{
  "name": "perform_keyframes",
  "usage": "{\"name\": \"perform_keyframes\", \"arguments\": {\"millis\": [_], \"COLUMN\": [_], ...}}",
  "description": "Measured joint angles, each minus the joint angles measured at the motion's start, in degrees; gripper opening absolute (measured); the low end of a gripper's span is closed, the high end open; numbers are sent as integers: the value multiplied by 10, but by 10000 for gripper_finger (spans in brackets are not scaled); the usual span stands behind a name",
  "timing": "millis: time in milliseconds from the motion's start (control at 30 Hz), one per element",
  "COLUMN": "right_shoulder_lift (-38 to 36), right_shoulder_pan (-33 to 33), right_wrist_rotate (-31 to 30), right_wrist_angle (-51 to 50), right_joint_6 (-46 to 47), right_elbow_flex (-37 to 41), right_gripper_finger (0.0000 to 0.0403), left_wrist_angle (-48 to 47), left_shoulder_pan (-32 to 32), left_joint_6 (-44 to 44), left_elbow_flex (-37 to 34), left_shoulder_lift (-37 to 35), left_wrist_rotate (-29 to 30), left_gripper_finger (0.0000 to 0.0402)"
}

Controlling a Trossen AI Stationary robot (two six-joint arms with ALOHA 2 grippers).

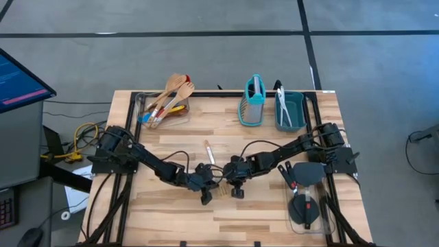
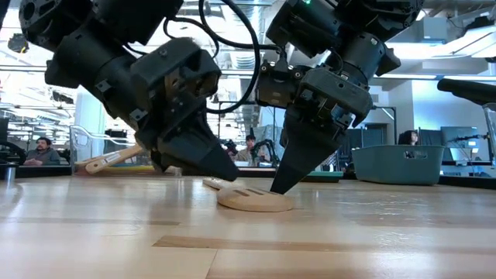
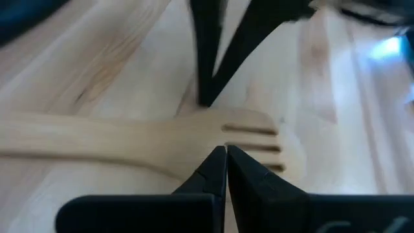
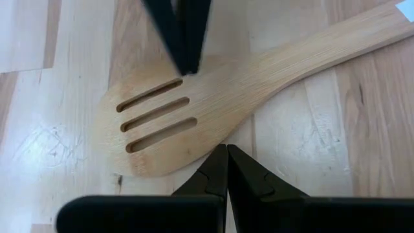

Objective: Pick & Place Kitchen Items
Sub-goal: Put the wooden slotted spoon into the left transparent bin

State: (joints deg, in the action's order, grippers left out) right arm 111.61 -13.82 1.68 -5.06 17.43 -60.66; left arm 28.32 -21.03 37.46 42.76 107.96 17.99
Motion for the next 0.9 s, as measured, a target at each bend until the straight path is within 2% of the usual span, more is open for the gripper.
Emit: {"name": "perform_keyframes", "arguments": {"millis": [267, 900], "right_shoulder_lift": [0, 0], "right_shoulder_pan": [0, 0], "right_wrist_rotate": [-10, -17], "right_wrist_angle": [0, 7], "right_joint_6": [0, 0], "right_elbow_flex": [0, 0], "right_gripper_finger": [0, 0], "left_wrist_angle": [-71, -59], "left_shoulder_pan": [0, 0], "left_joint_6": [8, 20], "left_elbow_flex": [0, 0], "left_shoulder_lift": [-28, -6], "left_wrist_rotate": [0, 2], "left_gripper_finger": [2, 2]}}
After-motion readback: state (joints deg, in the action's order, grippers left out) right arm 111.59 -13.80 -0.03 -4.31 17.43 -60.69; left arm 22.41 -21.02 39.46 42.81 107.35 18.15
